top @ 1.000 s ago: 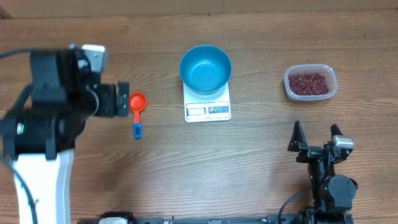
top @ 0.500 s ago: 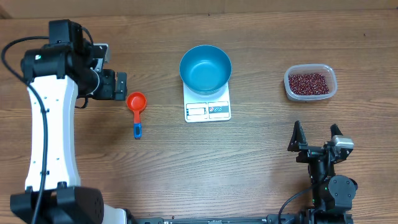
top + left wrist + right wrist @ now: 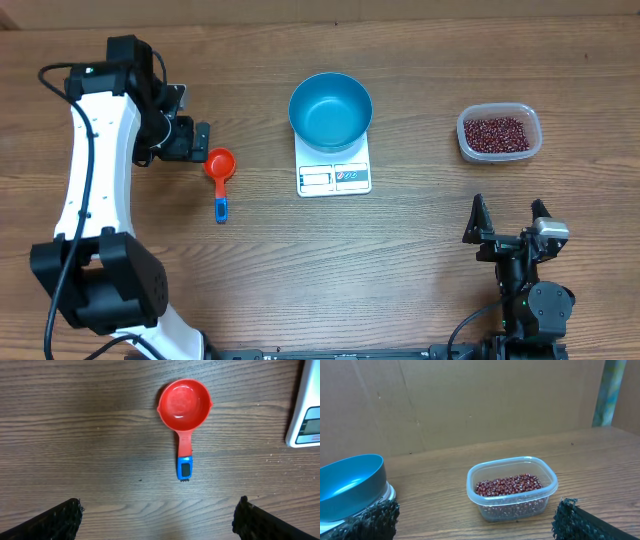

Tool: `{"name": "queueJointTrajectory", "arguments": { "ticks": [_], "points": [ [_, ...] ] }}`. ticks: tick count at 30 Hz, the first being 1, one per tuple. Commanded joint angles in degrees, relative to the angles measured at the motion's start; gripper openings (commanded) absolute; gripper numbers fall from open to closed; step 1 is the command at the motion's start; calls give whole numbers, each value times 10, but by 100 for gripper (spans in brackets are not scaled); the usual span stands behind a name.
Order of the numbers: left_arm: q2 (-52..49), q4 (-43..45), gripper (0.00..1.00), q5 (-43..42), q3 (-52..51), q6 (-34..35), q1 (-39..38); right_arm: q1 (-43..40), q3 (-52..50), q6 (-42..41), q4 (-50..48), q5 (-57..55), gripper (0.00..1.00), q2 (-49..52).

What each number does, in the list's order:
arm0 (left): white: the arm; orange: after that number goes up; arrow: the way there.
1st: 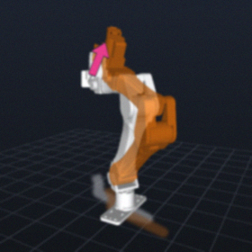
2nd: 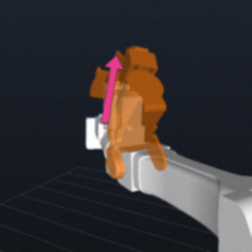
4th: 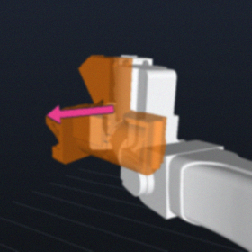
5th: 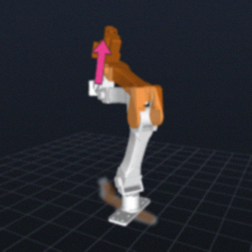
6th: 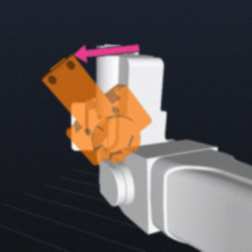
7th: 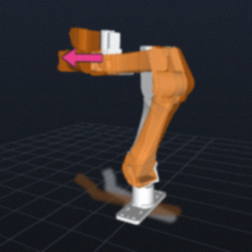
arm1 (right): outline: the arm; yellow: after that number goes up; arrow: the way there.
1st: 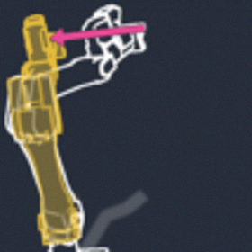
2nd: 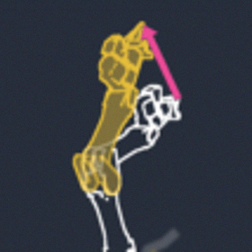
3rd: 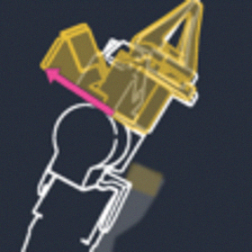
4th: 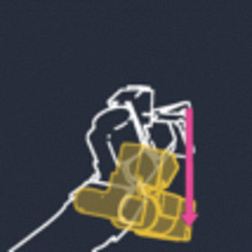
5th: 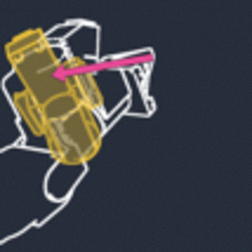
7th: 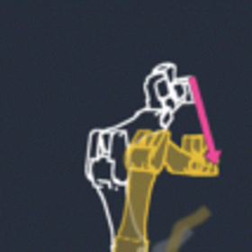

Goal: Scoop item into bowl and weigh 150g on scale
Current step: 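Move the left gripper forward over the red scoop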

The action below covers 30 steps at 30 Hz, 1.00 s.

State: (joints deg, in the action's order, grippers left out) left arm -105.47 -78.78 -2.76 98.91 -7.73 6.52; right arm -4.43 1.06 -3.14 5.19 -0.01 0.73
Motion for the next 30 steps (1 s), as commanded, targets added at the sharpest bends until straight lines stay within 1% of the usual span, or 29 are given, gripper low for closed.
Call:
{"name": "queueJointTrajectory", "arguments": {
  "ticks": [1, 22, 30],
  "points": [
    [-20, 2, 100, 4, 14, -13, 2, 1, -6, 2, -3, 1, 100, -6],
    [-25, 47, 99, 2, 0, -13, 2, 1, -6, 2, -3, 1, 100, -6],
    [-25, 100, 99, 2, -46, -13, 2, 1, -6, 2, -3, 1, 100, -6]
  ]
}}
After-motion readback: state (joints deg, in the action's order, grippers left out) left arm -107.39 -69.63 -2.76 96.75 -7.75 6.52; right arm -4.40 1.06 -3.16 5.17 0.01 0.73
